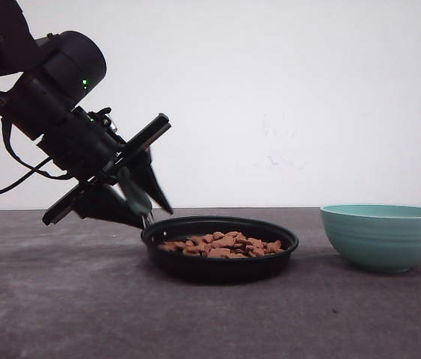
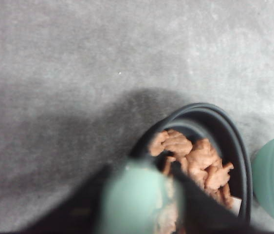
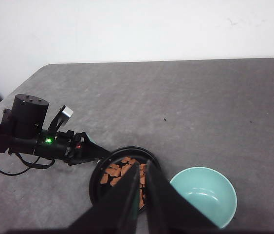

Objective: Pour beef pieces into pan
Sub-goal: 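Open the left gripper, release the handle and withdraw upward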

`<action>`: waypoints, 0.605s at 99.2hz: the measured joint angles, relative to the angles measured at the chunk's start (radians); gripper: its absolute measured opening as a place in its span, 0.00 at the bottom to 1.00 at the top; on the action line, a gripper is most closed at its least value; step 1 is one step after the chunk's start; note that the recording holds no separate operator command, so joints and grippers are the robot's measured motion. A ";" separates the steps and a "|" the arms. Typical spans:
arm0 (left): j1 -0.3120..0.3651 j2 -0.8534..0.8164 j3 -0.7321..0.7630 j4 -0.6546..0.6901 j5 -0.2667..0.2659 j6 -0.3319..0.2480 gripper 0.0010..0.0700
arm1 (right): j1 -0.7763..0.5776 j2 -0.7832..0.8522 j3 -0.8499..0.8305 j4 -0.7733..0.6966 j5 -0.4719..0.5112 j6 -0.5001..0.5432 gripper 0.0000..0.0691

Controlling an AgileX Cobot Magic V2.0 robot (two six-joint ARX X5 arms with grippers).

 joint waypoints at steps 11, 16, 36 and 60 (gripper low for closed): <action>0.004 0.000 0.000 0.001 0.004 -0.009 0.71 | 0.000 0.000 0.000 0.009 0.000 0.000 0.02; 0.006 0.000 0.000 0.001 0.005 -0.018 0.83 | 0.000 0.000 0.000 0.009 0.000 0.000 0.02; 0.027 -0.014 0.002 -0.057 0.010 -0.056 0.99 | 0.000 0.000 0.000 0.010 0.008 -0.008 0.02; 0.065 -0.241 0.002 -0.243 -0.111 0.015 0.99 | 0.000 0.006 0.000 0.063 0.172 -0.080 0.02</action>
